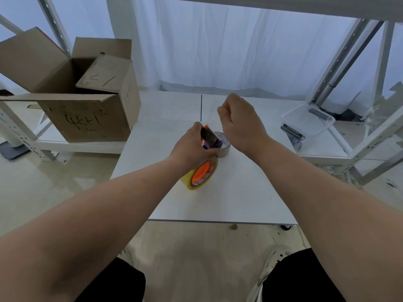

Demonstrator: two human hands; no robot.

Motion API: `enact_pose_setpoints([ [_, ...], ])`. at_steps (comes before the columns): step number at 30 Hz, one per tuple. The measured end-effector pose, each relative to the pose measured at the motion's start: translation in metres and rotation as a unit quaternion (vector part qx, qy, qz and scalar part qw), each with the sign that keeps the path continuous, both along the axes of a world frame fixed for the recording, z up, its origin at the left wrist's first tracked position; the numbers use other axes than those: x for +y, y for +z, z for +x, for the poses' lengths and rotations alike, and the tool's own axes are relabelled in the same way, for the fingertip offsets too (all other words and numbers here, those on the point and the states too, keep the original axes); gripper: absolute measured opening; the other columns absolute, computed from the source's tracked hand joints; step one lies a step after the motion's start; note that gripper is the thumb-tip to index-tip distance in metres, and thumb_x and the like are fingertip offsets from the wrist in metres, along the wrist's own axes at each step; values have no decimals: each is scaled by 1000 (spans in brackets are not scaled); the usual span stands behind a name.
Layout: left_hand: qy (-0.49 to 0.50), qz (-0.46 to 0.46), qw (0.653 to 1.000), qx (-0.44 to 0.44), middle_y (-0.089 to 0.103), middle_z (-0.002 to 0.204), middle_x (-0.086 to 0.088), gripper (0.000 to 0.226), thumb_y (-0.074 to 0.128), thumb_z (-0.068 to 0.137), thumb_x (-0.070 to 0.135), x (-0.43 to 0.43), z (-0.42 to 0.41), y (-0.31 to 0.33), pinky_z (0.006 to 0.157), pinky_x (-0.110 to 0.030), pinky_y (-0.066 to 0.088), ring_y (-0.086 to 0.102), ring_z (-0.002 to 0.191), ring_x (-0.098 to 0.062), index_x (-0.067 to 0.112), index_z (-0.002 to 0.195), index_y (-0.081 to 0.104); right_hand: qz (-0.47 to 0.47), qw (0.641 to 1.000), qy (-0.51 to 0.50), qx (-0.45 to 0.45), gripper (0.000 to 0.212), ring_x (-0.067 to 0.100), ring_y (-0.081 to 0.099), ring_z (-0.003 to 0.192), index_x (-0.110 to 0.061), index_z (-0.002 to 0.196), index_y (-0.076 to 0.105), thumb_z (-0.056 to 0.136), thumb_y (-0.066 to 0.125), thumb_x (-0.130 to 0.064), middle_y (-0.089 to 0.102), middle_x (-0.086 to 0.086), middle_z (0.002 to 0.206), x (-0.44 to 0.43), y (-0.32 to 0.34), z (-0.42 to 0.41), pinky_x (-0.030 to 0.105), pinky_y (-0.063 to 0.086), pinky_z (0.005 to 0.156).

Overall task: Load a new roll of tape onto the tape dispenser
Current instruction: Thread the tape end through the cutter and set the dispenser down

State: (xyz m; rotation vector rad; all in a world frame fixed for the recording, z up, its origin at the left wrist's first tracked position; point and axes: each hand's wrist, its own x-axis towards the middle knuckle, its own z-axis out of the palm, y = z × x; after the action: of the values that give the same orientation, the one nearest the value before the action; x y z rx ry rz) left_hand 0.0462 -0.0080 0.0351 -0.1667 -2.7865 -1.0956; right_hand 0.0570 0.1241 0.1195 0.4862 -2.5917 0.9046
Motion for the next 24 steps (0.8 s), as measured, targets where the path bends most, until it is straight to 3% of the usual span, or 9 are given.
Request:
enact_pose_setpoints([
  [3, 2, -6, 1000, -9, 51, 87, 5, 52, 72, 67, 49, -7, 3, -3, 53, -21, 37, 47, 69, -6, 20, 96, 41, -5, 999, -14, 36, 19, 19, 41, 69, -14, 82, 36, 98, 39, -24, 45, -2, 77, -4, 3, -1, 32, 31, 64],
  [6, 12, -9, 1000, -7, 45, 81, 12, 52, 73, 67, 50, -9, 7, -4, 50, -19, 31, 45, 68, -2, 23, 95, 38, -23, 999, -37, 1, 19, 19, 44, 71, -16, 82, 38, 97, 40, -26, 47, -5, 75, 2, 4, -7, 34, 34, 66],
  [9, 8, -5, 1000, -12, 46, 84, 12, 52, 72, 68, 50, -9, 9, -2, 51, -18, 30, 45, 68, -2, 26, 97, 36, -72, 994, -64, -42, 17, 22, 52, 76, -13, 79, 45, 94, 45, -23, 55, 1, 79, 11, 4, -14, 41, 45, 74],
  [13, 7, 3, 1000, -18, 50, 94, 8, 54, 72, 69, 51, -7, 10, -3, 54, -16, 33, 47, 72, -6, 29, 104, 36, -129, 985, -84, -74, 20, 28, 61, 82, -2, 79, 58, 87, 53, -20, 67, 9, 83, 18, 5, -19, 37, 51, 75],
  [18, 49, -102, 993, -36, 51, 93, 2, 67, 65, 67, 64, -1, 8, 5, 77, -37, 38, 45, 87, -21, 23, 114, 40, -165, 981, -79, -70, 23, 28, 64, 83, 2, 81, 65, 85, 58, -19, 70, 16, 85, 17, 9, -21, 27, 48, 69],
  [21, 19, -51, 997, -53, 52, 97, 2, 62, 69, 68, 57, 1, 8, 9, 79, -40, 49, 52, 87, -22, 21, 109, 39, -174, 980, -74, -64, 23, 28, 64, 81, 2, 83, 66, 86, 58, -19, 70, 17, 85, 14, 11, -20, 28, 49, 71],
  [24, 9, -22, 999, -40, 48, 100, 2, 59, 72, 67, 54, 2, 8, 11, 71, -33, 46, 50, 87, -18, 22, 104, 39, -178, 980, -74, -57, 22, 27, 63, 80, 2, 83, 67, 85, 59, -18, 71, 18, 85, 13, 14, -18, 30, 50, 74],
])
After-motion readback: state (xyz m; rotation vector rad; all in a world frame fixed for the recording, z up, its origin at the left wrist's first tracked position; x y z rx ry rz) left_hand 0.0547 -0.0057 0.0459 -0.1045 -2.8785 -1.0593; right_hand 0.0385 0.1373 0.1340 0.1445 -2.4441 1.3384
